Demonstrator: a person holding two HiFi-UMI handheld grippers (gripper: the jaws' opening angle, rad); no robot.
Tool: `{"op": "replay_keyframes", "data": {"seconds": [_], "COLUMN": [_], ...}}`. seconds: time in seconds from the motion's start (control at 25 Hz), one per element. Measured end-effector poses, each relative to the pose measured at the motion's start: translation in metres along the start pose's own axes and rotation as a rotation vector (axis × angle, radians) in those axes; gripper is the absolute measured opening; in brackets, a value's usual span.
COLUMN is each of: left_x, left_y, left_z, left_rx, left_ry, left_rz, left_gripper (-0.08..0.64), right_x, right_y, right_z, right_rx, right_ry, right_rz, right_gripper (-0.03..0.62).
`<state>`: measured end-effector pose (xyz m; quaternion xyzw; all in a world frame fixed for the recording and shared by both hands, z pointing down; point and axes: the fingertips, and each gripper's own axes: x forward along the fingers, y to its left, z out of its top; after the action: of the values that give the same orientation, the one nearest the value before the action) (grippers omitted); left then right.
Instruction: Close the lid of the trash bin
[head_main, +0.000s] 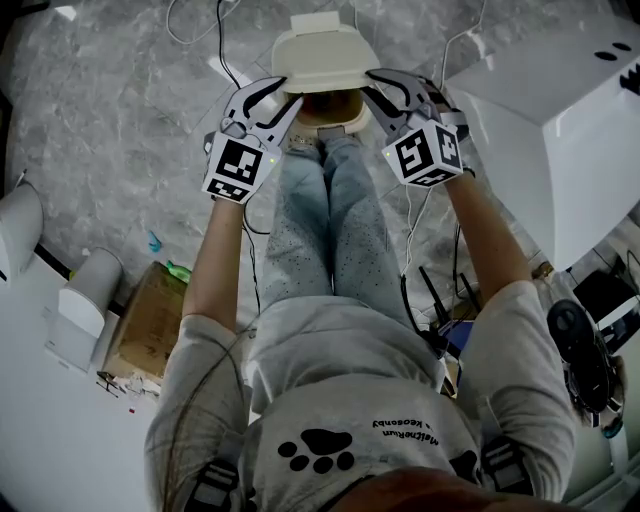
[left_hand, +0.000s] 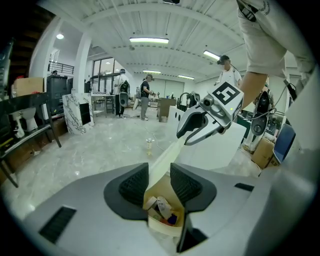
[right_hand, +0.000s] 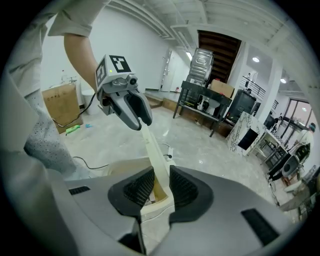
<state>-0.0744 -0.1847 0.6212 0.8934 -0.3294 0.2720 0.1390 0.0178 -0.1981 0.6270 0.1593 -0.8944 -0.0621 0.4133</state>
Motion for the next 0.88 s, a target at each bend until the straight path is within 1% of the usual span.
{"op": "replay_keyframes", "data": {"seconds": [0.36, 0.64, 0.88], "left_x": [0.002, 0.007, 0.010], "left_y": [-0.017, -0.031, -0.040], "left_z": [-0.016, -0.038, -0.053], "left_rx": [-0.013, -0.053, -0.054], "left_ry": [0.021, 0.044, 0.067], "left_rz": [-0.030, -0.054, -0.067], "left_gripper": [0.143, 0.143, 0.137], "right_x": [0.001, 0.006, 0.013], "right_y": [0.020, 0.040, 0.056], "right_z": [-0.015, -0.031, -0.044], "right_rx": [-0.056, -0.115, -0.170], "right_ry": [0.014, 0.046, 0.073], "right_rz": [0.010, 0.028, 0.027], "right_gripper": [0.110, 0.112, 0.114]}}
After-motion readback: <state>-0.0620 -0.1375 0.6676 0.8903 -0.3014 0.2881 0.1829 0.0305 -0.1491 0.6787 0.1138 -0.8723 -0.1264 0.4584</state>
